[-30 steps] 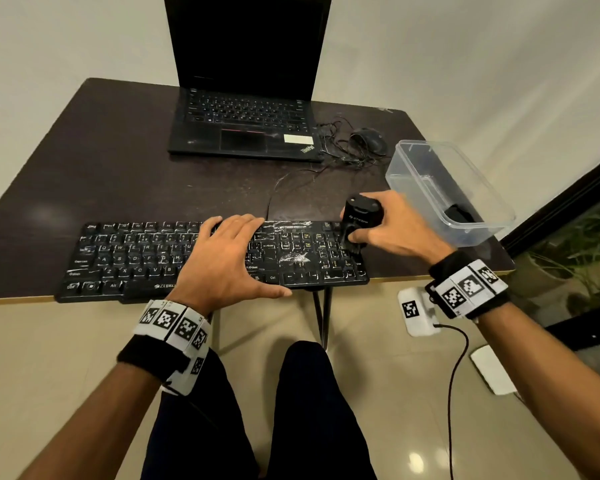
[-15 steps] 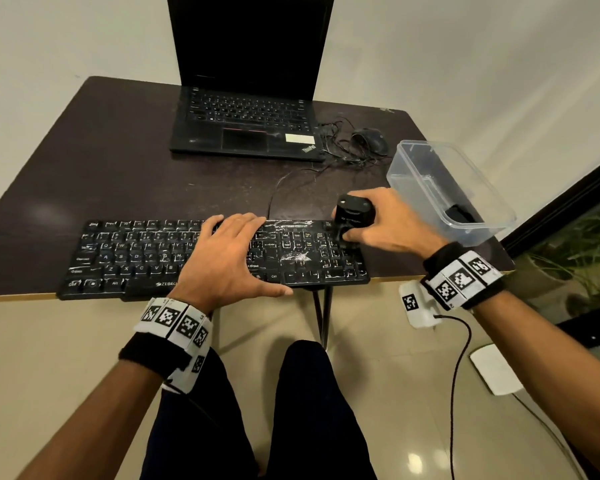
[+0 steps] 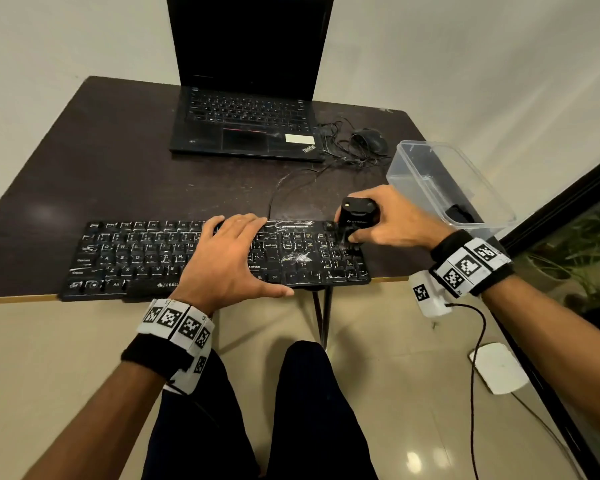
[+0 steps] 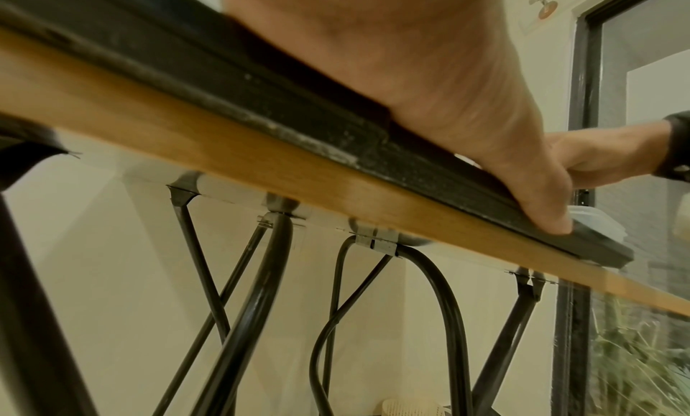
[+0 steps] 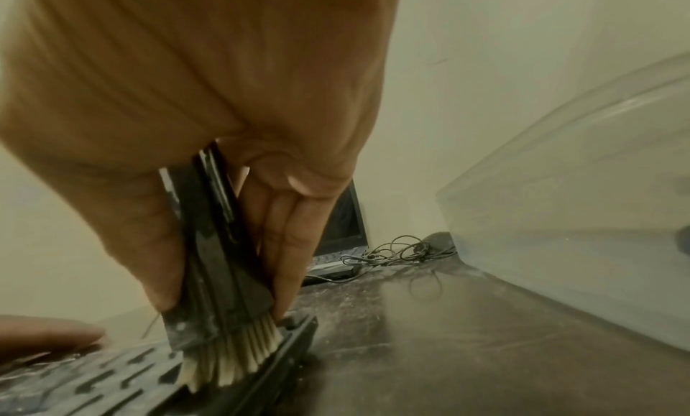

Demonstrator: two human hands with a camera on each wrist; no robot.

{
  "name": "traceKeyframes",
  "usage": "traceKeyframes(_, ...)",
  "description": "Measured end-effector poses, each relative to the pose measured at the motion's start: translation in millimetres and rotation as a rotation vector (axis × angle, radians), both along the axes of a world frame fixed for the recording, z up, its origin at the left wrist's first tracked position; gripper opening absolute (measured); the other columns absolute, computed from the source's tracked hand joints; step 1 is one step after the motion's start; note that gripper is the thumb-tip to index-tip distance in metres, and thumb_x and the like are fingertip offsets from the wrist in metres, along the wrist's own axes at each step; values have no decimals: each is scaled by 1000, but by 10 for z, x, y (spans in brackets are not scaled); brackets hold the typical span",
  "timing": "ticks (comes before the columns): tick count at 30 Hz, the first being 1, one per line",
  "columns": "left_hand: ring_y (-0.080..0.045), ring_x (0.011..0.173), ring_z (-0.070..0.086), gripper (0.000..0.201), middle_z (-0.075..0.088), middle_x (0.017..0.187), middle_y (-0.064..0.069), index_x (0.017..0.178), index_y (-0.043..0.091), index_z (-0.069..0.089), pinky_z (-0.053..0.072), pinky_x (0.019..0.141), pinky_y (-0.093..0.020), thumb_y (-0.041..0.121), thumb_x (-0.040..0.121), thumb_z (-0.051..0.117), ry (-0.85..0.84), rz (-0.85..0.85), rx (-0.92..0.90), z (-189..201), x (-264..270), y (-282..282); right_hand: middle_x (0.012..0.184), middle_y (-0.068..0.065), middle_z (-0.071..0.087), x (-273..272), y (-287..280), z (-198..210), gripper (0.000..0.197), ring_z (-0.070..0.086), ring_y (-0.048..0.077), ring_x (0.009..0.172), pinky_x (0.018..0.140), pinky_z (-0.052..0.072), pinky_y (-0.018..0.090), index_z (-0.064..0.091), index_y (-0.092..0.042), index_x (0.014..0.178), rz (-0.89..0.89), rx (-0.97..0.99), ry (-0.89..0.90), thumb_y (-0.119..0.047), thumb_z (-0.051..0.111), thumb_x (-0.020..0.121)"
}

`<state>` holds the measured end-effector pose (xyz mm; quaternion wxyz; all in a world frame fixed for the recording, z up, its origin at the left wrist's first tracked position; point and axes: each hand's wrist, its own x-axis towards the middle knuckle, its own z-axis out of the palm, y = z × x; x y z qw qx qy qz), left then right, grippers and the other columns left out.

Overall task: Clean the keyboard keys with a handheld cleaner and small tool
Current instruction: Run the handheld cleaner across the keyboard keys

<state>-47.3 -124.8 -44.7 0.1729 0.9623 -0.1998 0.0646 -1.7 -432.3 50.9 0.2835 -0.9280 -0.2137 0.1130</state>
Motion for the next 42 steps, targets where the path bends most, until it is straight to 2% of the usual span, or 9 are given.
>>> traceKeyframes(3,-16,151,34,139,43,161,1,158,18,38,8,130,-42,108,52,49,5,3,2,1,1,17,102,-7,81,-19,20,24,36,76,10,99,97,60,34,79,-21,106,47,-17,73,0,87,78)
traceKeyframes(6,-16,151,34,139,43,161,1,158,19,37,9,130,-43,108,52,48,5,0,6,2,3,12,98,-8,80,10,20,17,35,76,10,96,97,60,45,78,-25,102,0,-22,-5,-3,87,77)
traceKeyframes(18,-16,151,35,138,44,160,1,158,18,39,10,130,-44,107,53,52,1,0,6,-9,11,17,102,-4,81,7,61,86,36,77,12,100,98,60,39,79,-20,106,78,-60,123,1,86,78)
traceKeyframes(25,-15,150,36,138,45,159,1,157,18,39,10,130,-44,107,53,50,-6,-5,1,-11,15,11,102,-8,80,-20,42,11,35,74,8,100,99,58,35,79,-23,105,10,-9,42,-2,88,78)
traceKeyframes(28,-16,150,37,138,46,158,1,157,17,41,10,130,-43,107,53,50,-15,-9,-3,-14,15,9,100,-7,80,-15,-2,-62,34,75,13,99,99,59,46,79,-22,104,-108,82,-35,-3,87,77)
traceKeyframes(32,-16,150,37,139,45,159,1,157,17,40,11,130,-44,108,53,49,-12,-8,-2,-12,15,18,101,-4,80,-66,31,-118,34,76,13,100,99,60,44,78,-22,105,-110,114,-35,-3,86,78)
traceKeyframes(36,-15,150,36,138,44,159,2,158,17,39,9,130,-43,107,54,50,-13,-12,9,-15,12,8,98,-8,80,-42,44,-175,31,76,13,98,97,61,50,77,-31,101,-221,168,-99,-19,84,73)
traceKeyframes(40,-15,151,35,139,44,160,2,158,18,38,9,130,-43,108,53,50,-7,-5,6,-20,15,20,97,-8,80,-90,131,-246,30,76,13,97,96,61,46,78,-28,101,-247,184,-98,-17,85,75)
traceKeyframes(42,-16,150,36,139,44,160,1,158,18,39,10,130,-44,107,53,51,-10,-6,4,-15,14,16,94,-8,80,-62,119,-248,31,76,15,95,94,61,48,78,-26,99,-310,179,-141,-31,82,69)
